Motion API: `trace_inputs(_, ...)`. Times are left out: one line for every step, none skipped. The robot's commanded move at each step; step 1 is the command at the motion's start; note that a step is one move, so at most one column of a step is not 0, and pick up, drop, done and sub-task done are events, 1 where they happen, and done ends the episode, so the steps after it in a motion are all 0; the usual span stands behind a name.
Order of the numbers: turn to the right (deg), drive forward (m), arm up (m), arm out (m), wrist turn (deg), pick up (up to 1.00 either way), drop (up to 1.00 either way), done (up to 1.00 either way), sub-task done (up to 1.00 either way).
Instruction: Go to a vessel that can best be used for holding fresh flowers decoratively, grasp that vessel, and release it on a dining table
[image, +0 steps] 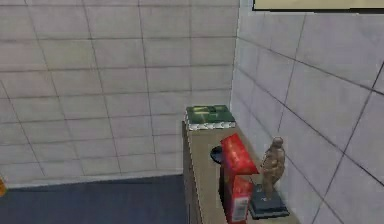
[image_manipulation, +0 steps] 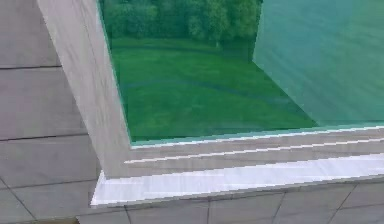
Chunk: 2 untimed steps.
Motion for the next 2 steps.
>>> trace_inputs(-45.0,0.00,0.00,0.00,0.0,0.00,0.00,0.00,0.00)
trace_inputs(-30.0,0.00,0.00,0.00,0.0,0.00,0.00,0.00,0.00)
